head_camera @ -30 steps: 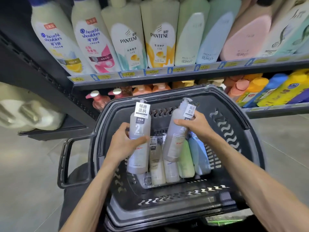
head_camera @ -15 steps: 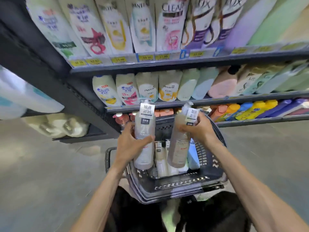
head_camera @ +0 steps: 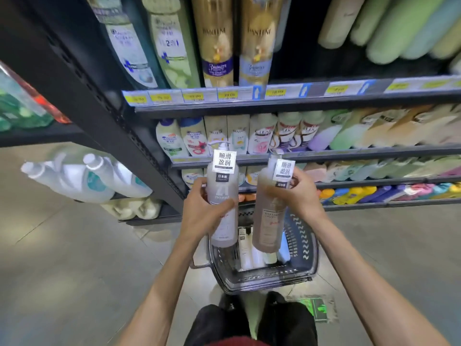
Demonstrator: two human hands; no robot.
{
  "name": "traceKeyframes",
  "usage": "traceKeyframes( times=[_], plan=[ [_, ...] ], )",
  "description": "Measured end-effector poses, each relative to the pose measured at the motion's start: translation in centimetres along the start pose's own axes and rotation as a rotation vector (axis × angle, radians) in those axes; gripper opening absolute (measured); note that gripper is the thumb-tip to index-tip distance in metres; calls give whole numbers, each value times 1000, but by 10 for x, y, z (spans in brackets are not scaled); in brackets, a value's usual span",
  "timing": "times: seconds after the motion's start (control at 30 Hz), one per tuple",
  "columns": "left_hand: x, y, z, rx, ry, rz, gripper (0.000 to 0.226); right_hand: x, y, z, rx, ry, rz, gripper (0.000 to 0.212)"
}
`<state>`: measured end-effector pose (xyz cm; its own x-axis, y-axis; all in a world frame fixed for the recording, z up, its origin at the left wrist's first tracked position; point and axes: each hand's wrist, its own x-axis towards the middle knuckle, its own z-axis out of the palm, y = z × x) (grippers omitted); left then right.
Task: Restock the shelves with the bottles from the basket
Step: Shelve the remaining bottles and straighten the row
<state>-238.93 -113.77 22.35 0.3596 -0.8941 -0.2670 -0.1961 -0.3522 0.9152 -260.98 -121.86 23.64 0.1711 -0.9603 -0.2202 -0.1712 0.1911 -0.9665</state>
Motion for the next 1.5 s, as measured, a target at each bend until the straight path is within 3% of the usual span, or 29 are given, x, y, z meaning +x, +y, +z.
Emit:
traceKeyframes(
  times=[0.4,0.9,1.27,1.5],
  plan=[
    [-35,92,-38,-59,81,127,66,-38,-116,-17,-96,38,-135,48],
    [-40,154,-35,-15,108,255,62,-40,-157,-51,-16,160,-278,50],
    [-15,192,1,-30,208,279,72,18,-189,-92,77,135,-348,48],
    [-5,208,20,-41,280,257,66,60,-201,-111,236,263,-373,50]
  ],
)
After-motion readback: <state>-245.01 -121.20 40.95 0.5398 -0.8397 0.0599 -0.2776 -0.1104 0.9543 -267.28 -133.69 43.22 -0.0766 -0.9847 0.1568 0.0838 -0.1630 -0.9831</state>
